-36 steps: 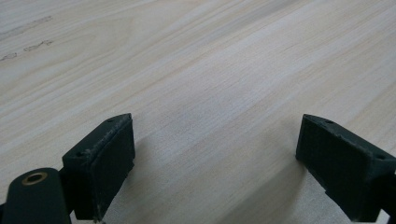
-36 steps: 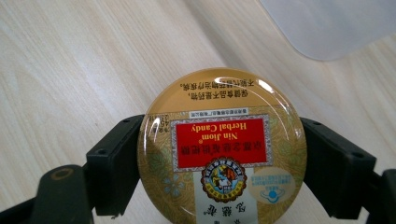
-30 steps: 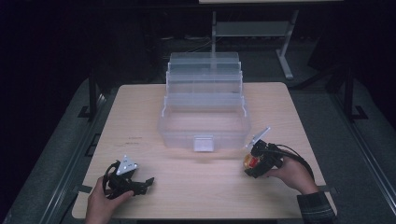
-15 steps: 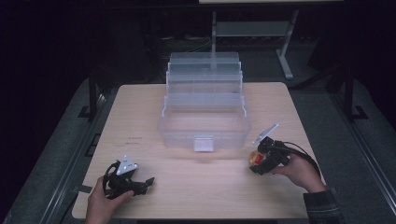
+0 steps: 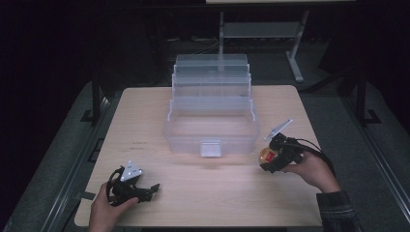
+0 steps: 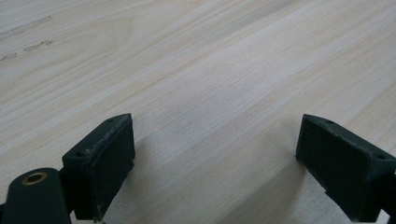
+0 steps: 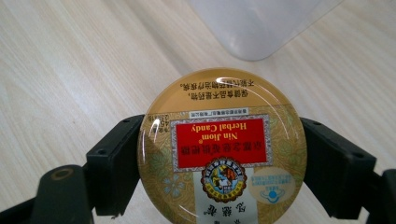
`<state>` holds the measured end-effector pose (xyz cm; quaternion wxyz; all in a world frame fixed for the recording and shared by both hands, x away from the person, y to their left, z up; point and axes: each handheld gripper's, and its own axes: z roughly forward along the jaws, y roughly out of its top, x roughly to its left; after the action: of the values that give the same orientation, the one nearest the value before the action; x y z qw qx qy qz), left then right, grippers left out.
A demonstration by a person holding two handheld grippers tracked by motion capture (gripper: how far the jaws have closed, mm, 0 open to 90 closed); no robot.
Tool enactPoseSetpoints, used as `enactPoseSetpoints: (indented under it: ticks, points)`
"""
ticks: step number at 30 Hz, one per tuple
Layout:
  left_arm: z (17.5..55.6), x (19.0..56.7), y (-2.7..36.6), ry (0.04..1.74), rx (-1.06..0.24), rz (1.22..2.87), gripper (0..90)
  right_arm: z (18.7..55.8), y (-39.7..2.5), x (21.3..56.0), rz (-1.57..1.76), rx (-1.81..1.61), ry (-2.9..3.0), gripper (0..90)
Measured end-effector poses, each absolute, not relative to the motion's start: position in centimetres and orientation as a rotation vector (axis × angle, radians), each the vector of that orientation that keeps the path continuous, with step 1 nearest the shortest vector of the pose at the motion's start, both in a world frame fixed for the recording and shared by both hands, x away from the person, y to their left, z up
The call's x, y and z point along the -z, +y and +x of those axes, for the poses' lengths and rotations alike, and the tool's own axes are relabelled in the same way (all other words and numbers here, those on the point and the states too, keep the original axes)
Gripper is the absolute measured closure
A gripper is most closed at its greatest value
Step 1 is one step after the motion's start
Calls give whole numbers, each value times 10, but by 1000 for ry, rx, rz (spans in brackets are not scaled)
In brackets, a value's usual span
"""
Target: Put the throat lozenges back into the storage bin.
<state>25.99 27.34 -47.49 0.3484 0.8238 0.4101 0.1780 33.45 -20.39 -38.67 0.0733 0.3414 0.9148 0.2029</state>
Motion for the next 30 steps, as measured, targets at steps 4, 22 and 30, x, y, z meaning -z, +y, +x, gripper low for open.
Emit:
enactPoseSetpoints:
  ticks: [4,22,30]
  points:
    - [260,475,273,1063,-461,2135,108,338,-204,379,1023,-616,2736,199]
    - [260,475,273,1063,-461,2135,108,359,-200,346,1022,-654,2693,199]
    - [260,475,274,1061,-463,2137,108,371,-196,340,1014,-665,2683,198]
